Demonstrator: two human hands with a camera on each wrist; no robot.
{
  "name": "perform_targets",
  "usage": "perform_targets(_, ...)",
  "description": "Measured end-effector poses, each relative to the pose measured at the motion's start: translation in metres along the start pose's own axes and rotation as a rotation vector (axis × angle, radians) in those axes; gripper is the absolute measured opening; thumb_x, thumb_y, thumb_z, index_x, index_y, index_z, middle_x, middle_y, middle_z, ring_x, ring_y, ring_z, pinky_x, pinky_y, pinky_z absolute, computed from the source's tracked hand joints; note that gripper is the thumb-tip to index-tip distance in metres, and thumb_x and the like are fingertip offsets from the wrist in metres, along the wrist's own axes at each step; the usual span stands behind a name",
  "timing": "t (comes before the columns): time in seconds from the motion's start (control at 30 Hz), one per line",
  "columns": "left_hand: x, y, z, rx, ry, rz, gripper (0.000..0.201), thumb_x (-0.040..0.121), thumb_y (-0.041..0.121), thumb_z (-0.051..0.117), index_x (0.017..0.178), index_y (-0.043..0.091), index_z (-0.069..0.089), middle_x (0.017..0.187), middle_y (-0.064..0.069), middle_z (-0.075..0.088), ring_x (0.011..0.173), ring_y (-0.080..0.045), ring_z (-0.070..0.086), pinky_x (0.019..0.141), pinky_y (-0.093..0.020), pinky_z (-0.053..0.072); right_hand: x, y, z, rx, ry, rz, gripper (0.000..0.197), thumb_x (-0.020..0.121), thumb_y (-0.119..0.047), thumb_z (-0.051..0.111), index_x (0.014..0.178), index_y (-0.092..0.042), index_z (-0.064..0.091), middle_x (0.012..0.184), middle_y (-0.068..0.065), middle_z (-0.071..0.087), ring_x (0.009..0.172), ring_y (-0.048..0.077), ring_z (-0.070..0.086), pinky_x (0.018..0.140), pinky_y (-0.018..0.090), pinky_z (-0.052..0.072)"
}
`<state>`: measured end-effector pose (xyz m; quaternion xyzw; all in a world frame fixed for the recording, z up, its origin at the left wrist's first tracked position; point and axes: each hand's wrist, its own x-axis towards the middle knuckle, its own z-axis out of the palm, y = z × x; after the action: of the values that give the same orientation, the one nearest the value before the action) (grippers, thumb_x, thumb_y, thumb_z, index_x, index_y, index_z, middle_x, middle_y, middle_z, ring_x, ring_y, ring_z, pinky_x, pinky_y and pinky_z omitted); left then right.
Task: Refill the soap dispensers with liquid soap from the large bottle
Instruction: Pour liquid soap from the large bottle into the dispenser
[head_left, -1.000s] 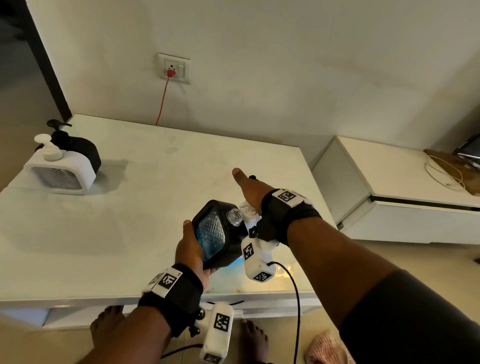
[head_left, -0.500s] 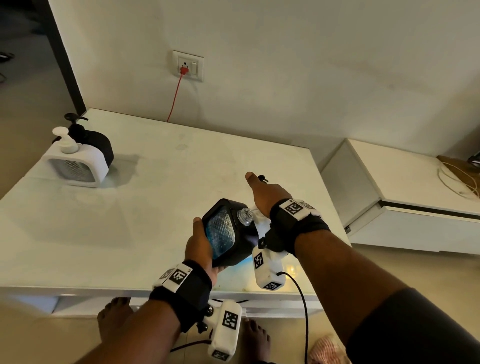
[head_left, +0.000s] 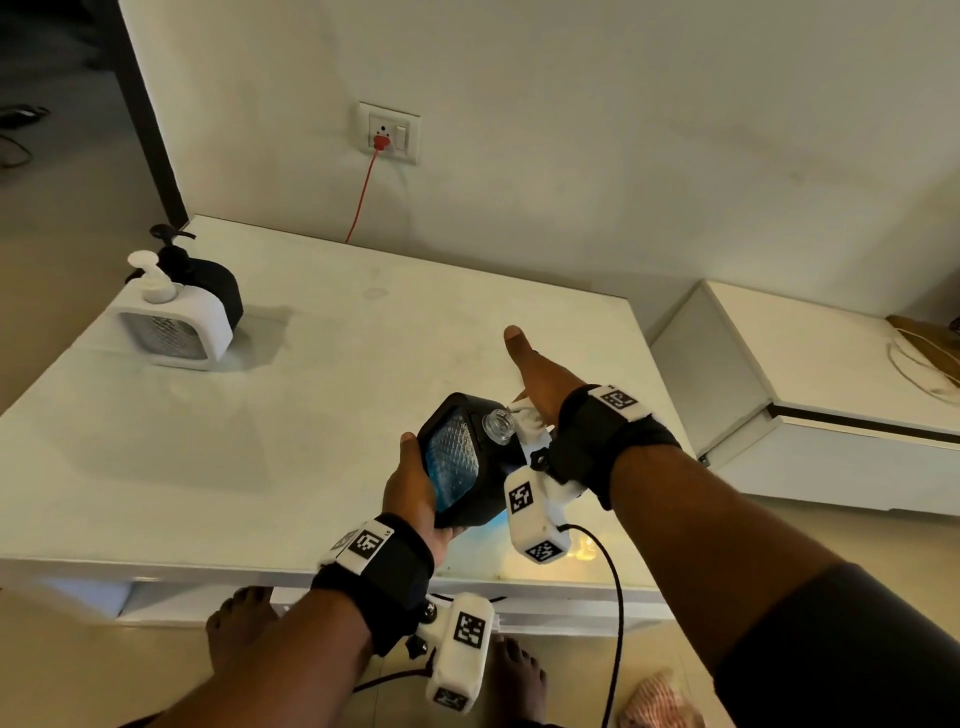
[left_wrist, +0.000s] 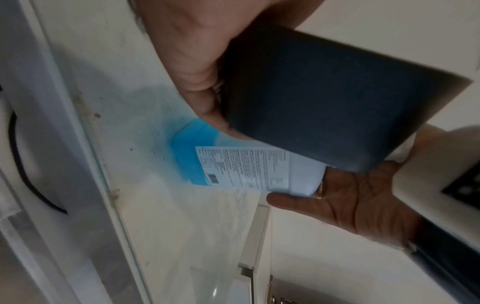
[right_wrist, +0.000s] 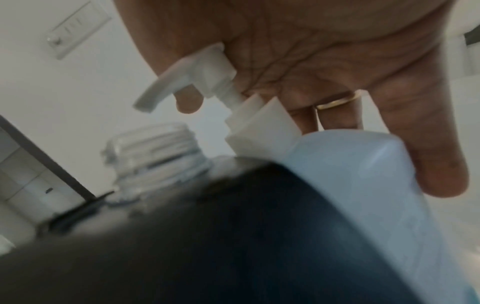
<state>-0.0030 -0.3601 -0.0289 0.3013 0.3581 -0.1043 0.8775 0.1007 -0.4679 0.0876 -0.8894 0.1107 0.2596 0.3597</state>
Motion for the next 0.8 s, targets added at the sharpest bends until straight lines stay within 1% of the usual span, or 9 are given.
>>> perform_targets(0.07,-0.001,-0.001,-0.001,-0.047,-0.021,-0.009,0.055,0.106,0.062,0.036,0.134,0.022,0.062,0.129,-0.019,0.068,0.108,-0.037,0.067,0.079,-0.048,0.058,-0.006,0.000,0.000,0.036,-0.044,0.014,0.090,0.071,-0.096,0.016,0.092,-0.016,0.053,0.071,0.007,0.061,0.067,0.021,0.062,0.073,0.038,0.043)
perform_targets(0.13,-0.001,-0.001,-0.002,-0.068,-0.025,-0.017,0.056,0.105,0.061,0.037,0.136,0.021,0.062,0.128,-0.019,0.069,0.108,-0.037,0.068,0.075,-0.047,0.057,-0.008,0.002,0.000,0.066,-0.031,-0.012,0.119,0.052,-0.105,0.017,0.130,-0.022,0.049,0.102,0.013,0.068,0.088,0.031,0.064,0.078,0.042,0.044)
perform_targets(0.2,-0.001,-0.001,-0.003,-0.072,-0.021,-0.017,0.056,0.105,0.061,0.038,0.137,0.021,0.062,0.128,-0.019,0.069,0.108,-0.037,0.068,0.074,-0.047,0.057,-0.009,0.004,-0.002,0.078,-0.032,-0.036,0.134,0.045,-0.107,0.014,0.148,-0.025,0.036,0.123,0.015,0.063,0.103,0.035,0.056,0.091,0.049,0.041)
perform_targets(0.27,-0.001,-0.001,-0.004,-0.082,-0.017,-0.021,0.054,0.105,0.060,0.040,0.136,0.021,0.062,0.127,-0.018,0.069,0.107,-0.036,0.068,0.074,-0.047,0.058,-0.010,0.008,-0.004,0.149,-0.021,-0.051,0.108,0.071,-0.095,0.011,0.145,-0.022,0.041,0.123,0.013,0.065,0.105,0.034,0.056,0.090,0.048,0.041)
perform_targets(0.37,0.000,-0.001,-0.004,-0.087,-0.016,-0.026,0.054,0.105,0.060,0.041,0.135,0.020,0.063,0.126,-0.018,0.070,0.109,-0.037,0.069,0.073,-0.047,0.058,-0.014,0.020,-0.011,0.245,0.005,-0.033,0.094,0.087,-0.081,0.011,0.129,-0.012,0.059,0.129,0.012,0.062,0.111,0.032,0.055,0.091,0.044,0.044)
perform_targets(0.47,0.002,-0.002,-0.004,-0.090,-0.006,-0.016,0.053,0.106,0.059,0.041,0.133,0.020,0.064,0.128,-0.017,0.070,0.112,-0.035,0.068,0.079,-0.047,0.058,-0.018,0.033,-0.021,0.315,0.009,-0.047,0.072,0.100,-0.062,0.018,0.131,-0.009,0.055,0.124,0.012,0.059,0.095,0.024,0.054,0.061,0.031,0.040)
perform_targets(0.6,0.002,-0.002,-0.005,-0.071,0.005,0.011,0.050,0.106,0.057,0.041,0.130,0.020,0.065,0.128,-0.016,0.070,0.113,-0.035,0.067,0.092,-0.048,0.056,-0.012,0.059,-0.023,0.164,0.028,-0.103,0.018,0.099,-0.013,0.051,0.095,-0.021,0.066,0.111,0.015,0.067,0.082,0.021,0.058,0.074,0.030,0.042)
perform_targets(0.7,0.001,-0.002,-0.006,-0.084,-0.010,0.020,0.046,0.107,0.055,0.040,0.125,0.021,0.066,0.128,-0.016,0.070,0.108,-0.033,0.068,0.082,-0.044,0.057,-0.003,0.083,-0.019,-0.045,-0.090,-0.233,0.048,0.084,0.012,0.053,0.110,-0.028,0.063,0.125,0.005,0.060,0.086,0.008,0.057,0.056,0.014,0.044)
perform_targets(0.8,0.003,-0.003,-0.007,-0.090,-0.020,0.032,0.047,0.108,0.055,0.040,0.126,0.021,0.066,0.128,-0.016,0.070,0.107,-0.033,0.069,0.080,-0.044,0.058,-0.006,0.095,-0.013,-0.153,-0.186,-0.318,0.091,0.077,0.005,0.074,0.152,-0.026,0.033,0.154,-0.004,0.038,0.129,0.018,0.050,0.084,0.028,0.056)
